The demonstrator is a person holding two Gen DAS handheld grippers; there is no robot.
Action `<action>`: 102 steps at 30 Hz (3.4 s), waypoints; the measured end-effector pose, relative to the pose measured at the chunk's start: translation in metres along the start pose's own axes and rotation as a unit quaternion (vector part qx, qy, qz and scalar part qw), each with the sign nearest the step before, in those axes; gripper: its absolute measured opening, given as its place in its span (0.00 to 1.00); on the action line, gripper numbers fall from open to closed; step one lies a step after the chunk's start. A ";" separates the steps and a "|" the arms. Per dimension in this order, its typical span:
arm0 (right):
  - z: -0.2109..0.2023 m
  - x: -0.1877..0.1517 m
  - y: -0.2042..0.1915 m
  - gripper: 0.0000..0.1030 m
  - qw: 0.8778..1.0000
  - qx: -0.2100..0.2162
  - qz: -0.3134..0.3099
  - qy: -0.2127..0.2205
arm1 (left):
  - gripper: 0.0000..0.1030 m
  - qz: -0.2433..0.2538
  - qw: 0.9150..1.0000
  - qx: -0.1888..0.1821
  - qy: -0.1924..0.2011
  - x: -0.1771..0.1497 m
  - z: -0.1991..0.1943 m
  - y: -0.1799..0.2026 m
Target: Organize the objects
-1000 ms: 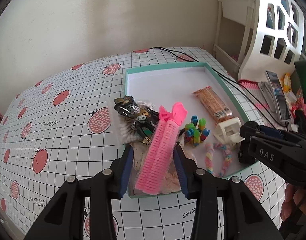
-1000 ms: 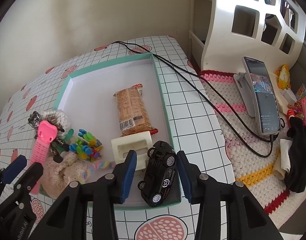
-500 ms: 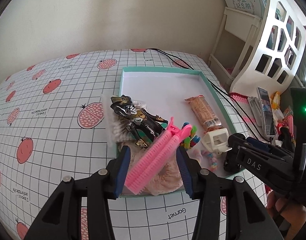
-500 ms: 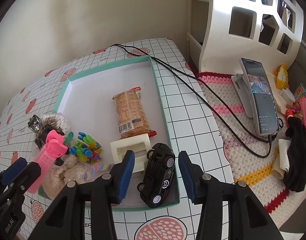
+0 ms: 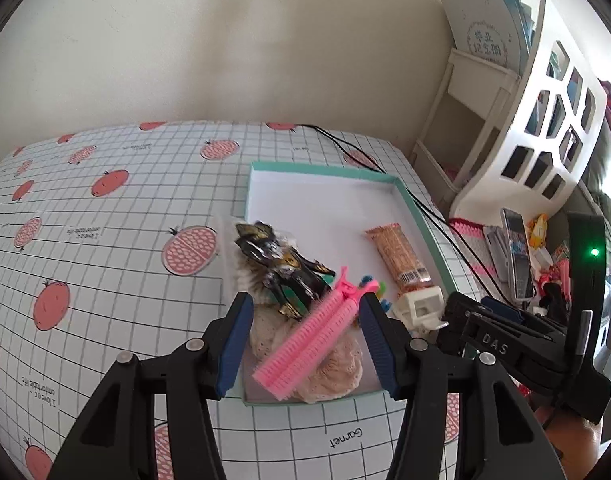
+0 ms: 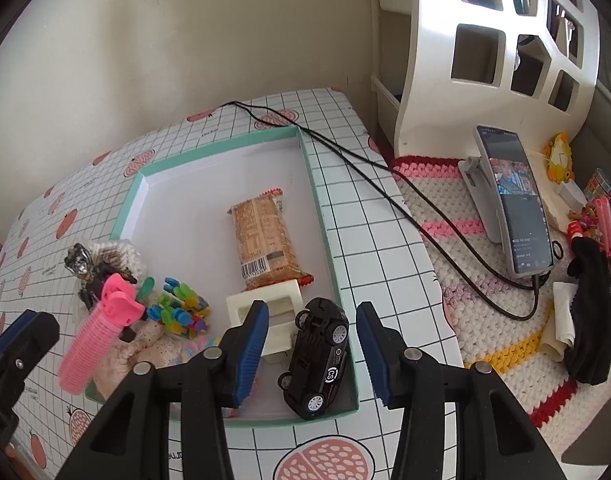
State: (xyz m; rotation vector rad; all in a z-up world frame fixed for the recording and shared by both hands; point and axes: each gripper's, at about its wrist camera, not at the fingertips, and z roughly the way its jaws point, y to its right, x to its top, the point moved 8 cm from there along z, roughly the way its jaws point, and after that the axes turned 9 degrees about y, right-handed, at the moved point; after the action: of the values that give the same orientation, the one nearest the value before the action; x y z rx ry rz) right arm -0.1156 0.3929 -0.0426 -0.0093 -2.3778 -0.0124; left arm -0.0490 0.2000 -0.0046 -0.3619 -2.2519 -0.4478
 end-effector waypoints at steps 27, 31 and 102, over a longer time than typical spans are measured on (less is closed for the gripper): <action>-0.006 -0.013 -0.079 0.69 0.993 0.065 -0.096 0.005 | 0.82 -0.191 0.959 0.181 -0.106 -0.047 0.019 -0.147; -0.006 -0.015 -0.087 0.79 0.992 0.068 -0.107 0.007 | 0.83 -0.179 0.961 0.185 -0.099 -0.044 0.017 -0.149; -0.019 -0.089 -0.079 0.99 0.990 0.040 -0.097 -0.099 | 0.92 -0.066 0.948 0.169 -0.263 -0.112 -0.006 -0.138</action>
State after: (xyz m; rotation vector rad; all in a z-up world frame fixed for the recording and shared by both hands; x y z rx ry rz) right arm -0.0391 0.3137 -0.0911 0.2696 -2.5677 -0.0102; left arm -0.0273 0.0609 -0.1138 -0.1601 -2.8244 -0.0169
